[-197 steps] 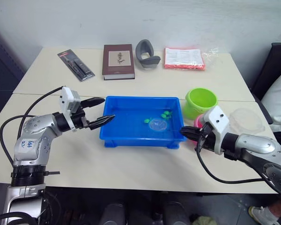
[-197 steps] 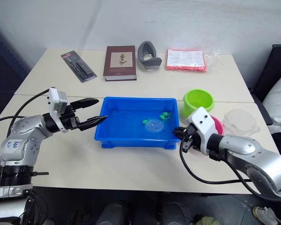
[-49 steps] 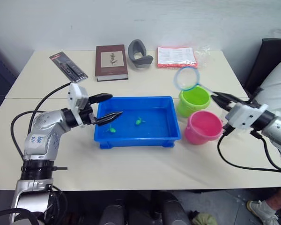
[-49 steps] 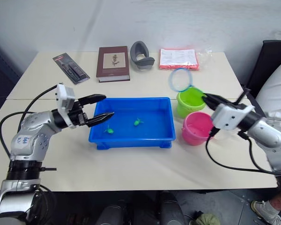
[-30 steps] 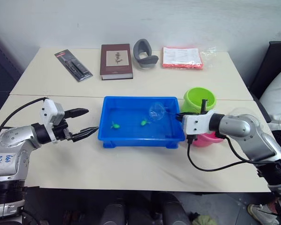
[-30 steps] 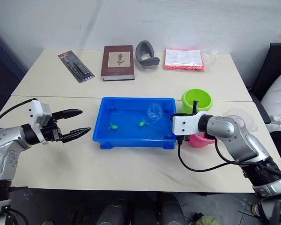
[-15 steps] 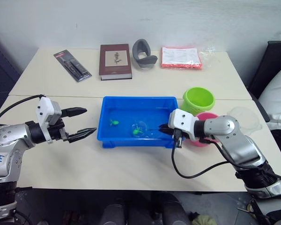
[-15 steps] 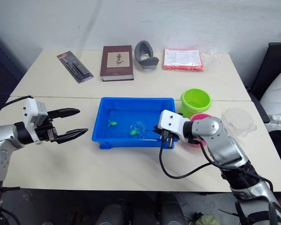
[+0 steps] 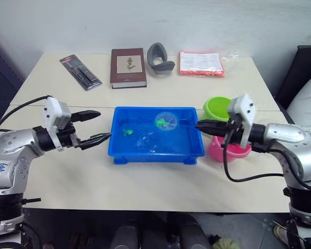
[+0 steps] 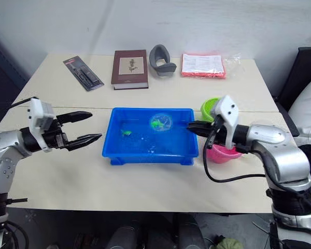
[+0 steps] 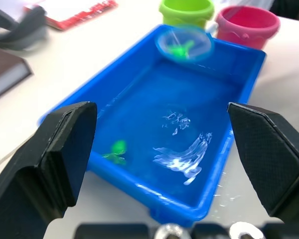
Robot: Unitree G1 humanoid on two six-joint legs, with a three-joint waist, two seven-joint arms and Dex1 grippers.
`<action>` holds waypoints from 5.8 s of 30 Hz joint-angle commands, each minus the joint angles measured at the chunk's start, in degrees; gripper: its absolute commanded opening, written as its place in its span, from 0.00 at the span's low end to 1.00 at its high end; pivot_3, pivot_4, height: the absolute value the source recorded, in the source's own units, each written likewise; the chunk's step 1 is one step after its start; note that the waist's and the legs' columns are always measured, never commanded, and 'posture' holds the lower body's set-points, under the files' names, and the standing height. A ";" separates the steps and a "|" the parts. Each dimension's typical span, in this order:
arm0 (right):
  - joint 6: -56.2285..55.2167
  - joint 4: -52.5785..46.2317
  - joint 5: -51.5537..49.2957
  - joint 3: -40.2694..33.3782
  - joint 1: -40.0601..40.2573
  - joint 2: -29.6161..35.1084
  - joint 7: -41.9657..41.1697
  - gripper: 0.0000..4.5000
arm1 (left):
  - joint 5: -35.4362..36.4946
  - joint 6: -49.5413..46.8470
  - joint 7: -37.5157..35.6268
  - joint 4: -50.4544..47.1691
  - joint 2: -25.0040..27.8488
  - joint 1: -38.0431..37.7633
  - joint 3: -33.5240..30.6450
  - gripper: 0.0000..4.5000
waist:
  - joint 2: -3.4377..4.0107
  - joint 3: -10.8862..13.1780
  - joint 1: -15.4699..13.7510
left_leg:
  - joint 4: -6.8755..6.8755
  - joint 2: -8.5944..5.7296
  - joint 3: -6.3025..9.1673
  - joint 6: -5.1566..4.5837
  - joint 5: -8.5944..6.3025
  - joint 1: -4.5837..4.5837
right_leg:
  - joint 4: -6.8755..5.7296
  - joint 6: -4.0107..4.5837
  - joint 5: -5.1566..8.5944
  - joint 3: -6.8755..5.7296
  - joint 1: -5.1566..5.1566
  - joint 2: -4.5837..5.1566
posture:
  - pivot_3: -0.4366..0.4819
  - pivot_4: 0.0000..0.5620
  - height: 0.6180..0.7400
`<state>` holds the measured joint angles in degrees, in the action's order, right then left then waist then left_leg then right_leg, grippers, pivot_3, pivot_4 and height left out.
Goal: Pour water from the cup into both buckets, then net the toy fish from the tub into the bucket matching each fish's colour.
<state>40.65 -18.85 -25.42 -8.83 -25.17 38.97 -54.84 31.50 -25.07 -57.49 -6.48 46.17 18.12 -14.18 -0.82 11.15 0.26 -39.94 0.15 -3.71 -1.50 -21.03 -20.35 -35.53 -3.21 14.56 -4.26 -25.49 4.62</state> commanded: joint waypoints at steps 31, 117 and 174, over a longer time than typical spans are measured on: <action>-61.08 29.63 28.42 -7.28 9.28 11.09 17.93 0.00 | 0.27 1.15 2.75 -0.56 -11.65 9.88 6.25 1.00 | 0.01 0.00 -0.11 | -0.02 -0.07 -0.20 0.06 0.11 0.06 | -0.04 -0.11 -0.06 0.14 0.03 -0.09 | 0.48 0.27 1.00; -7.90 16.02 15.60 22.75 -13.56 -13.11 10.72 0.00 | -0.49 -1.42 7.41 -5.35 -0.07 -9.37 -8.07 1.00 | 0.04 0.02 1.39 | 0.05 0.01 0.02 0.06 0.00 -0.06 | -0.12 0.03 0.01 -0.01 -0.12 0.03 | 0.48 0.27 1.00; -1.83 -6.30 -4.43 -5.15 8.51 -0.42 8.32 0.00 | -1.41 4.05 4.82 1.20 -4.99 4.56 1.13 1.00 | 0.04 0.02 0.98 | 0.28 -0.01 0.00 0.05 -0.01 0.01 | 0.04 0.01 0.00 -0.02 -0.06 0.01 | 0.48 0.27 1.00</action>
<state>39.91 -22.52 -27.93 -11.03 -16.79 37.79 -46.83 29.60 -20.95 -52.94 -3.77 41.09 21.64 -12.91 -0.78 11.18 1.24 -39.67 0.14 -3.71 -1.45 -21.04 -20.35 -35.49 -3.21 14.55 -4.28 -25.56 4.62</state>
